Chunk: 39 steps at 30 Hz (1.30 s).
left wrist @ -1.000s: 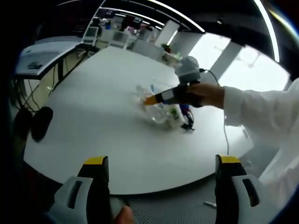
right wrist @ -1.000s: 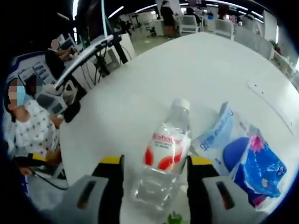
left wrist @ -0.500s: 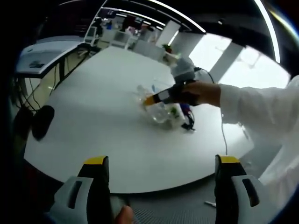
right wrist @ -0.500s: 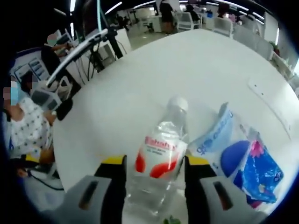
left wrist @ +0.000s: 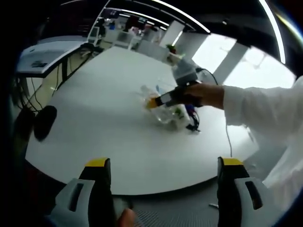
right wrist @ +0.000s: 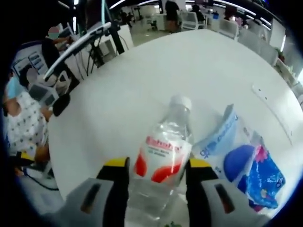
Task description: Arrange the tabletop items into an orderly group along one side of the table until the central work area is clear of visible clutter.
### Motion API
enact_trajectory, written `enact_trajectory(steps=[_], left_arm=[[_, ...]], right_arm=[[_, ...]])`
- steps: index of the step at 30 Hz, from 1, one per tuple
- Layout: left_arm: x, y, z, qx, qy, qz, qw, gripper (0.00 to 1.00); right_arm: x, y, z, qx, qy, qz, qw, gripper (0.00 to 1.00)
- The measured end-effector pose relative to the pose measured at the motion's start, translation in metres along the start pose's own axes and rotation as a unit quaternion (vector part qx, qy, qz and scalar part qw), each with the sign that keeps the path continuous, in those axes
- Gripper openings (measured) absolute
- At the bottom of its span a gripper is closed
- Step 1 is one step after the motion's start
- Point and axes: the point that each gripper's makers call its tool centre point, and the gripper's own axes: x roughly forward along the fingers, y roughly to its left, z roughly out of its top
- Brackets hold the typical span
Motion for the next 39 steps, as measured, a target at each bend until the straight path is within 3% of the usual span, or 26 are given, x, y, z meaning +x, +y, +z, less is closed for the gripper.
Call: enact_trajectory(steps=[8,13,21,24,31,39], left_arm=[[0.0,-0.003,-0.001,0.004,0.004,-0.001,1.0,0.9],[0.0,-0.003,-0.001,0.004,0.005,0.002,1.0,0.9],[0.001,-0.005,-0.002,0.01,0.01,0.001,0.9999,0.9],[0.001,-0.006,-0.003,0.012,0.013,0.001,0.9998,0.9],[0.001,-0.01,-0.002,0.013,0.012,-0.004,0.9998,0.9],[0.0,-0.015,0.005,0.008,0.004,-0.008,0.9999,0.89]], right_arm=[[0.002,0.002,0.0,0.0,-0.005,0.001,1.0,0.42],[-0.01,0.009,-0.003,-0.01,-0.022,0.001,0.9997,0.41],[-0.033,0.008,0.013,-0.004,-0.086,-0.006,0.9963,0.4],[-0.048,0.012,0.021,0.001,-0.128,-0.009,0.9917,0.4],[-0.067,0.015,0.027,0.0,-0.176,-0.029,0.9839,0.39],[-0.098,0.024,0.037,-0.004,-0.242,-0.043,0.9693,0.38]])
